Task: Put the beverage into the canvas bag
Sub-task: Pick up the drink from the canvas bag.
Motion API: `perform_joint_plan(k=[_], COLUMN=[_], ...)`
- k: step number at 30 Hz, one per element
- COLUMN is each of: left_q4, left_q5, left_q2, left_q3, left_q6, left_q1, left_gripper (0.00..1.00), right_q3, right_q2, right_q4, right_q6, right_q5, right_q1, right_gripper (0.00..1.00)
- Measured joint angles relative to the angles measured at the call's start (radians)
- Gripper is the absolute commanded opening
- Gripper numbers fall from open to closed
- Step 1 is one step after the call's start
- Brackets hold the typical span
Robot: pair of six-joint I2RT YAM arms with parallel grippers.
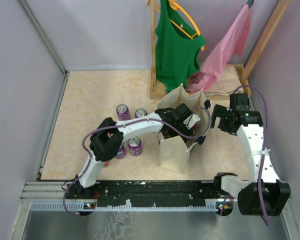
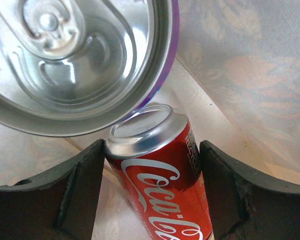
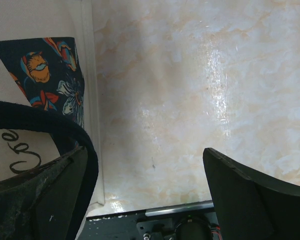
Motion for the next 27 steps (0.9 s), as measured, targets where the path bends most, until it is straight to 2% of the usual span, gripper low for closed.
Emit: perform_joint_plan(k=[27], left_q4=[-0.13], left_q5=[-0.034], left_q2=[-0.041], left_q3=[0.095], left_q6=[0.044], left_q1=[-0.007], left_gripper=[0.0], right_q3=[-0.002], right_q2=[-0.026], right_q4=[0.0], right_q6=[0.019], right_q5=[-0.017], right_q1=[0.0], right_gripper=[0.99])
